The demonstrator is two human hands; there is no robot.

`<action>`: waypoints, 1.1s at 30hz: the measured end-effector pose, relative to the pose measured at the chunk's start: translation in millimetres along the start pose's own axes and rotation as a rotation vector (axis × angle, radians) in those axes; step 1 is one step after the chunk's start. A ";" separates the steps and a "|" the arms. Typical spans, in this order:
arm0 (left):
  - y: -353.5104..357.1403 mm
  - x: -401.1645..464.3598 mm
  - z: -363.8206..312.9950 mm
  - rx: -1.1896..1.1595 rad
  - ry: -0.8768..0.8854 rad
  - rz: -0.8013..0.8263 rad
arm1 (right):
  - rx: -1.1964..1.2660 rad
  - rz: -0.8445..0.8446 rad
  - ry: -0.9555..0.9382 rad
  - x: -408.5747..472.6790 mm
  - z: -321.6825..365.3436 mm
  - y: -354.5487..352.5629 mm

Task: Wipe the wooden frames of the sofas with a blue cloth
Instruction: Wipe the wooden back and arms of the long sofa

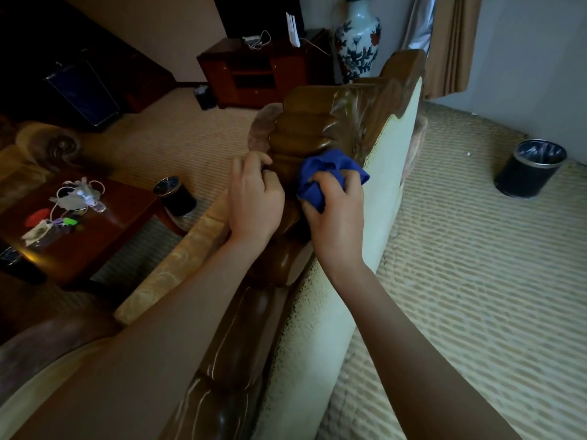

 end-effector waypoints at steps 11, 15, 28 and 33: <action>-1.6 -0.1 4.0 -0.061 0.010 0.039 | -0.252 0.202 -0.207 4.6 -0.8 -2.3; -0.7 -0.3 3.5 -0.085 0.029 0.042 | 0.236 -0.045 0.344 -29.3 -94.1 -5.8; 1.0 6.4 6.8 -0.136 0.019 0.053 | 0.603 -0.278 0.508 -67.3 -44.8 27.6; -2.6 5.3 5.9 -0.189 -0.029 0.104 | 0.658 -0.246 0.553 -125.3 1.3 31.8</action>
Point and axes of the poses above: each hand's wrist, its own x-axis towards the middle knuckle, its own y-axis out of the palm, z = x × y, the point moved 9 cm from there along x, towards the middle knuckle, and after that the axes turned 12 degrees about -y, right-handed, at the moved point
